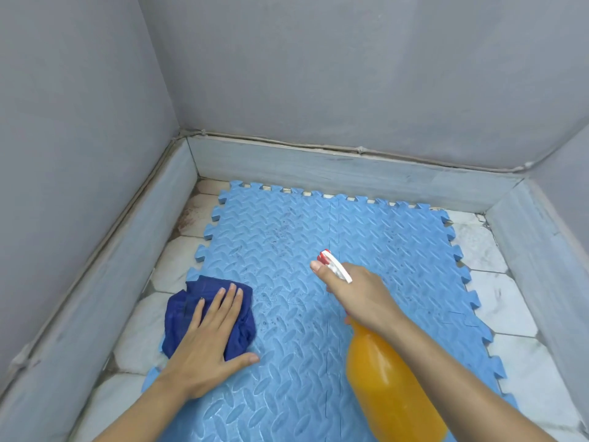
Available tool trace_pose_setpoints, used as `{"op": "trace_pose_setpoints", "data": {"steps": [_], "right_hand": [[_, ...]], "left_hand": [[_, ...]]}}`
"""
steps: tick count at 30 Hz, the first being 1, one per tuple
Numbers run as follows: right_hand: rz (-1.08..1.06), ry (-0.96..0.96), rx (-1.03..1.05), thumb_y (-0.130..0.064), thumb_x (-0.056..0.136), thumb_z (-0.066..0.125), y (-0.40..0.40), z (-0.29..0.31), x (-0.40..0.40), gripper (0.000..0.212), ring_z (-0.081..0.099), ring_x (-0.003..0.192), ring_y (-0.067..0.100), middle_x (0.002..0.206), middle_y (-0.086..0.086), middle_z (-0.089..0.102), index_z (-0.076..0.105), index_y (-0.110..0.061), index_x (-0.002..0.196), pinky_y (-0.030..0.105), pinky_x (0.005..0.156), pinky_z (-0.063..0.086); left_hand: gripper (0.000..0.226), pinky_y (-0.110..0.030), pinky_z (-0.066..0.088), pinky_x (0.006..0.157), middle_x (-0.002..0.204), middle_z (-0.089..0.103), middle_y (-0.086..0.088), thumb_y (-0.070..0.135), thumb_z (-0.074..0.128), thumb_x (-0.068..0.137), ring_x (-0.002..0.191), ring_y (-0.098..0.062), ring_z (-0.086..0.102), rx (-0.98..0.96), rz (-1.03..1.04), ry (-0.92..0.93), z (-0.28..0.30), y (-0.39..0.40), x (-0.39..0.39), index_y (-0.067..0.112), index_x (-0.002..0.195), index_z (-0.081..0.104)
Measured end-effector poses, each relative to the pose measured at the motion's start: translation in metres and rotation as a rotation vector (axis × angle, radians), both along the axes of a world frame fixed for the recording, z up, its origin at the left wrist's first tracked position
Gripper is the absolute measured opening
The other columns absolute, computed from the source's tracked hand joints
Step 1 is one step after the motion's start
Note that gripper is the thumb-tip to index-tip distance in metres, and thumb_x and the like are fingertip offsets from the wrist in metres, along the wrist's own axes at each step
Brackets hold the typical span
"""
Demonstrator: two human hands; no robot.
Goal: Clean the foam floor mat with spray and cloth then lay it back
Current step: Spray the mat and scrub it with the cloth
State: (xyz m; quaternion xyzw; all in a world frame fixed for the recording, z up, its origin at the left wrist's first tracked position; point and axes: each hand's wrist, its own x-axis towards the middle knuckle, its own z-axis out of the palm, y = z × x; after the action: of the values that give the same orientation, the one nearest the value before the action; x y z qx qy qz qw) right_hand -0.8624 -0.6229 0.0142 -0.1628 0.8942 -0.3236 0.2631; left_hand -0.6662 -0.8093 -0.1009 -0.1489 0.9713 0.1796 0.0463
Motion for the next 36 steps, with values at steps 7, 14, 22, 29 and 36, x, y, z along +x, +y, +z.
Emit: {"op": "trace_pose_setpoints", "data": {"steps": [7,14,22,29,36], "right_hand": [[0.131,0.1,0.112,-0.067,0.088,0.049,-0.03,-0.003,-0.004,0.056,0.053,0.061,0.018,0.059,-0.001,0.05,0.041,-0.017,0.063,0.035,0.055,0.04],[0.044,-0.116,-0.066,-0.047,0.091,0.06,-0.008,0.011,-0.006,0.033,0.068,0.052,0.021,0.087,0.013,0.068,0.063,-0.017,0.104,0.031,0.048,0.055],[-0.14,-0.114,-0.028,-0.044,0.089,0.066,0.054,0.02,0.015,0.029,0.07,0.051,0.016,0.088,0.007,0.07,0.065,-0.017,0.098,0.032,0.051,0.051],[0.081,-0.151,0.215,-0.06,0.086,0.058,0.077,-0.012,0.064,0.048,0.07,0.054,0.016,0.066,0.004,0.072,0.067,-0.014,0.08,0.043,0.071,0.059],[0.151,0.007,0.196,-0.066,0.086,0.05,0.117,0.003,0.121,0.046,0.061,0.063,0.012,0.065,0.0,0.061,0.055,-0.021,0.076,0.036,0.064,0.048]], "left_hand": [[0.108,-0.041,0.005,0.118,0.161,0.006,-0.002,0.082,0.036,0.08,0.149,-0.014,0.004,-0.092,0.05,0.058,-0.023,0.002,-0.005,0.007,0.153,0.011],[0.09,-0.039,0.002,0.119,0.162,0.004,-0.002,0.071,0.028,0.09,0.149,-0.011,-0.004,-0.053,0.074,0.013,-0.017,0.003,-0.006,0.01,0.154,0.008],[0.084,-0.035,-0.003,0.121,0.162,0.0,-0.004,0.062,0.026,0.092,0.148,-0.011,-0.008,-0.08,0.087,0.015,-0.014,0.004,-0.005,0.009,0.154,0.003],[0.078,-0.032,-0.002,0.12,0.161,0.001,0.002,0.058,0.024,0.093,0.147,-0.006,-0.005,-0.035,0.116,0.118,-0.027,0.004,-0.004,0.013,0.154,0.006],[0.083,-0.033,-0.004,0.12,0.163,0.001,0.001,0.064,0.018,0.09,0.148,-0.008,-0.006,0.026,0.187,0.078,-0.021,0.015,0.003,0.014,0.154,0.003]]}}
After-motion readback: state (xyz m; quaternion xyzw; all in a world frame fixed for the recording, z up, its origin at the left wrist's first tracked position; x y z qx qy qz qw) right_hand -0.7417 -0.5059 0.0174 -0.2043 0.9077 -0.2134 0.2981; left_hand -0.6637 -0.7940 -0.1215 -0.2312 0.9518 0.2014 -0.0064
